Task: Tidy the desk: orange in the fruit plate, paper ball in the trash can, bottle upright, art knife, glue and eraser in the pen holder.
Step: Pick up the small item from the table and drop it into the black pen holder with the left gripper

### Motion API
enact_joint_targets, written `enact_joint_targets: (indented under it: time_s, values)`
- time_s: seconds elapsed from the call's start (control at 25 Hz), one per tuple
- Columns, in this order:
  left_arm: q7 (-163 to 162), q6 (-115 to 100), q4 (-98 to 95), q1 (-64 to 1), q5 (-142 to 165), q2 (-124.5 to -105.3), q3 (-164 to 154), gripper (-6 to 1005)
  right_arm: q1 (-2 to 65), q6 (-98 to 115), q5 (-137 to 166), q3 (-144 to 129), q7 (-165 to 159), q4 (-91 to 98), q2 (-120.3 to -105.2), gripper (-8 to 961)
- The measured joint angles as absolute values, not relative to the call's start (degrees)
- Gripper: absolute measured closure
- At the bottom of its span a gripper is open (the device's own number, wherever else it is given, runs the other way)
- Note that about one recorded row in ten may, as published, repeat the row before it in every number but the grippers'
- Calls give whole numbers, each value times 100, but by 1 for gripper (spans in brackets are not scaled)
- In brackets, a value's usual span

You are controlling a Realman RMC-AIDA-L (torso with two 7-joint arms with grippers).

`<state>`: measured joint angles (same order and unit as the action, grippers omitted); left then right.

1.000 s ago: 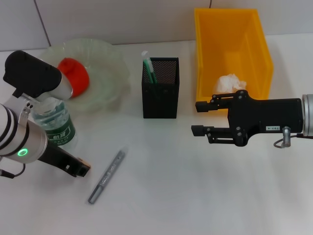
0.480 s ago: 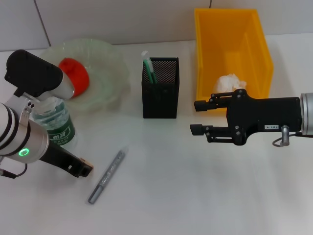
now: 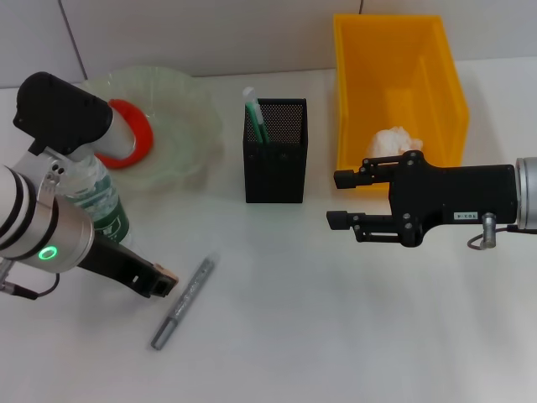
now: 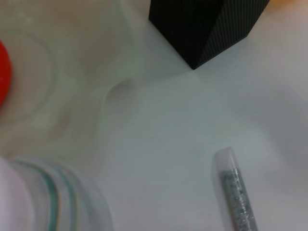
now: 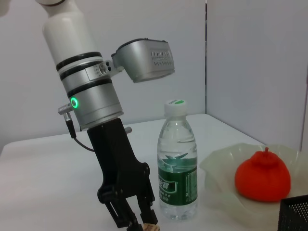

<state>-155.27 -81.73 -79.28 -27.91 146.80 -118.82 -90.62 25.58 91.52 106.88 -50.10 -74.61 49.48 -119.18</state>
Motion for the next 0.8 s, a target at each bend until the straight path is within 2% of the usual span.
enact_joint_targets:
  time_s: [0.8]
  values:
    - [-15529,-8352,-8533,-2800,14287,-11890,-9084,615,2518,9079,10667,-4930,-7441,4948,-11906,379]
